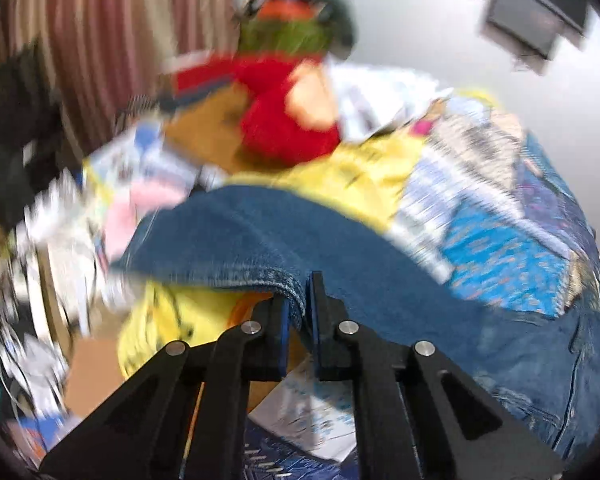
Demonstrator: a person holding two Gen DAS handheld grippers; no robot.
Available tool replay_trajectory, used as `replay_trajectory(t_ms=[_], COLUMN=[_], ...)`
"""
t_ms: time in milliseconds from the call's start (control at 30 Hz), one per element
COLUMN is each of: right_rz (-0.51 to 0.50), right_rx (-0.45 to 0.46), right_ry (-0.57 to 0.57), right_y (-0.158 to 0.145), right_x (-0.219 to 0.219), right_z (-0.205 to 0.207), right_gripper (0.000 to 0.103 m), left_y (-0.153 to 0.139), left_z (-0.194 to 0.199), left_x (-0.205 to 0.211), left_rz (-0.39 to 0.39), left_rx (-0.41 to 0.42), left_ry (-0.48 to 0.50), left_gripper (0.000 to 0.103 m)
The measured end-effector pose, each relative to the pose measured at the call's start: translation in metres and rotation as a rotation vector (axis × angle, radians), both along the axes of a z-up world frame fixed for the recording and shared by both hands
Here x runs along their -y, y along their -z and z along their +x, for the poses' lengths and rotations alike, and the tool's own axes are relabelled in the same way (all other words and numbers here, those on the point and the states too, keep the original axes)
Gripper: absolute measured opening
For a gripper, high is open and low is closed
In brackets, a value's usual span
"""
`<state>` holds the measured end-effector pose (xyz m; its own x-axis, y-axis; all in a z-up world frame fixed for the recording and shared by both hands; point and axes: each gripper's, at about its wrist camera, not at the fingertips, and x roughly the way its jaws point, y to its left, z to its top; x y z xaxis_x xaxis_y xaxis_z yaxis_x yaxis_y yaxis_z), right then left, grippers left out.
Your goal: Fold large clothes
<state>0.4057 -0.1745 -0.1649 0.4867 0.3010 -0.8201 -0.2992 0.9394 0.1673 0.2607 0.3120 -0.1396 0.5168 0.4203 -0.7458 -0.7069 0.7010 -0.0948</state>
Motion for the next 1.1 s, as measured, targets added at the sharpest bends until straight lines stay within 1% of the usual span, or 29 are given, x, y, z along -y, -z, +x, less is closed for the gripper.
replay_trajectory(t_ms=[33,67,133,167,200,233,333,367,433,500,567,633,700,767,800,833,900,933,967,1000,1033,1067,1100], right_rz=[-0.001,0.000,0.007,0.013,0.020,0.029,0.051,0.056,0.060,0.057,0.053,0.044,0.033,0.022,0.021,0.021,0.021,0.018,0.016,0.013,0.012,0.014,0.020], right_rx=[0.015,0.024,0.041,0.046,0.053,0.060,0.080,0.086,0.098,0.105,0.106,0.099,0.087,0.073,0.064,0.053,0.035,0.029,0.026,0.024,0.024,0.026,0.028], right_ry=[0.003,0.005,0.014,0.019,0.026,0.034,0.050,0.053,0.064,0.072,0.079,0.086,0.092,0.097,0.095,0.093,0.085,0.079,0.074,0.068,0.062,0.056,0.049], right_y=[-0.005,-0.008,-0.016,-0.019,-0.024,-0.028,-0.039,-0.042,-0.047,-0.050,-0.051,-0.049,-0.044,-0.039,-0.036,-0.032,-0.027,-0.025,-0.023,-0.022,-0.022,-0.023,-0.024], right_x=[0.004,0.006,0.014,0.017,0.022,0.026,0.039,0.043,0.052,0.059,0.066,0.073,0.077,0.080,0.081,0.081,0.078,0.076,0.074,0.071,0.068,0.063,0.059], right_z=[-0.003,-0.004,-0.008,-0.009,-0.011,-0.013,-0.021,-0.023,-0.029,-0.035,-0.039,-0.042,-0.043,-0.045,-0.045,-0.045,-0.045,-0.044,-0.044,-0.043,-0.042,-0.041,-0.040], right_gripper=[0.103,0.103,0.103,0.103,0.103,0.103,0.103,0.103,0.103,0.103,0.103,0.103,0.103,0.103,0.103,0.103,0.103,0.103,0.103,0.103,0.103,0.103,0.103], left_y=[-0.017,-0.029,-0.055,-0.063,-0.070,-0.075,-0.074,-0.069,-0.052,-0.029,-0.005,0.025,0.050,0.066,0.069,0.069,0.063,0.059,0.054,0.047,0.039,0.032,0.026], left_z=[0.007,0.016,0.033,0.040,0.047,0.057,0.078,0.085,0.098,0.106,0.110,0.108,0.101,0.095,0.093,0.090,0.083,0.081,0.078,0.074,0.076,0.073,0.072], left_x=[0.016,0.030,0.065,0.080,0.094,0.115,0.167,0.183,0.216,0.245,0.271,0.296,0.307,0.313,0.313,0.310,0.301,0.296,0.290,0.282,0.272,0.261,0.250], left_rz=[0.060,0.098,0.165,0.183,0.194,0.200,0.184,0.162,0.092,0.021,-0.020,-0.032,-0.039,-0.050,-0.060,-0.070,-0.095,-0.109,-0.116,-0.116,-0.114,-0.115,-0.120], left_rx=[0.025,0.042,0.072,0.082,0.089,0.093,0.075,0.060,0.010,-0.055,-0.118,-0.189,-0.248,-0.272,-0.266,-0.248,-0.248,-0.251,-0.251,-0.244,-0.229,-0.206,-0.187], left_ry=[0.050,0.096,0.210,0.258,0.305,0.375,0.538,0.594,0.703,0.800,0.861,0.908,0.935,0.931,0.928,0.927,0.930,0.930,0.926,0.913,0.897,0.876,0.858], left_gripper=[0.007,0.007,0.007,0.006,0.006,0.006,0.005,0.005,0.005,0.005,0.005,0.005,0.005,0.005,0.006,0.009,0.016,0.025,0.040,0.049,0.062,0.067,0.068])
